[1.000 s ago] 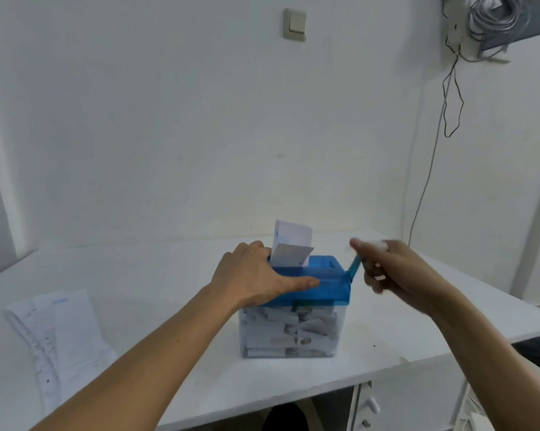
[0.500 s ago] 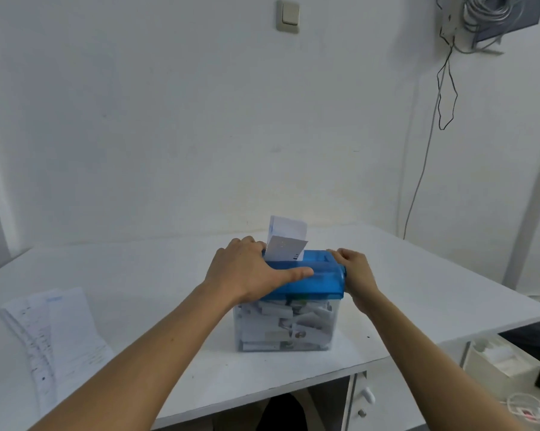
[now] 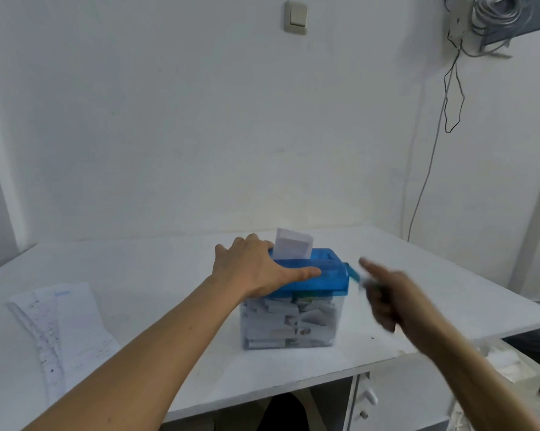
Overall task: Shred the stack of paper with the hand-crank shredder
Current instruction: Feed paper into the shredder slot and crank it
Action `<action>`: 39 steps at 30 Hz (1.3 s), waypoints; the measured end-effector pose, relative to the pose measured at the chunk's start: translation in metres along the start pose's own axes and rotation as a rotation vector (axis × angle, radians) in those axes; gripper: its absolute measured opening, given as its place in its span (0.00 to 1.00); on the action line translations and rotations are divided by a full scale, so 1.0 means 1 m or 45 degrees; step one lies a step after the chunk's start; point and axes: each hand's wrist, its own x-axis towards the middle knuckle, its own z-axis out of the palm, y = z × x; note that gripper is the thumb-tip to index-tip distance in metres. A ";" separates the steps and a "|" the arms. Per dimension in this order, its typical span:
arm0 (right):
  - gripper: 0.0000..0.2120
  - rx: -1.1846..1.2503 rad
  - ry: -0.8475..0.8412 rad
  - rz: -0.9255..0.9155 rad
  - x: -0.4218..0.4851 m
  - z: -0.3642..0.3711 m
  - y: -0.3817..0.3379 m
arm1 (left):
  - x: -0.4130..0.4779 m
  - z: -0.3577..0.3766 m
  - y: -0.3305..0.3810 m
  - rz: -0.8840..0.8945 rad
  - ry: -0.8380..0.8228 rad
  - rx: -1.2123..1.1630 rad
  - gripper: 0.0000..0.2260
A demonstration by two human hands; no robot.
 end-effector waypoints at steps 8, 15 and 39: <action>0.19 -0.089 0.214 -0.270 0.045 0.000 -0.029 | 0.002 0.001 0.002 0.078 -0.008 -0.021 0.50; 0.21 -0.247 0.314 -0.234 0.104 0.007 -0.038 | 0.001 0.002 0.001 0.135 -0.014 -0.023 0.50; 0.17 0.072 -0.242 0.660 0.066 0.012 0.057 | -0.001 -0.001 0.008 0.083 0.005 0.088 0.47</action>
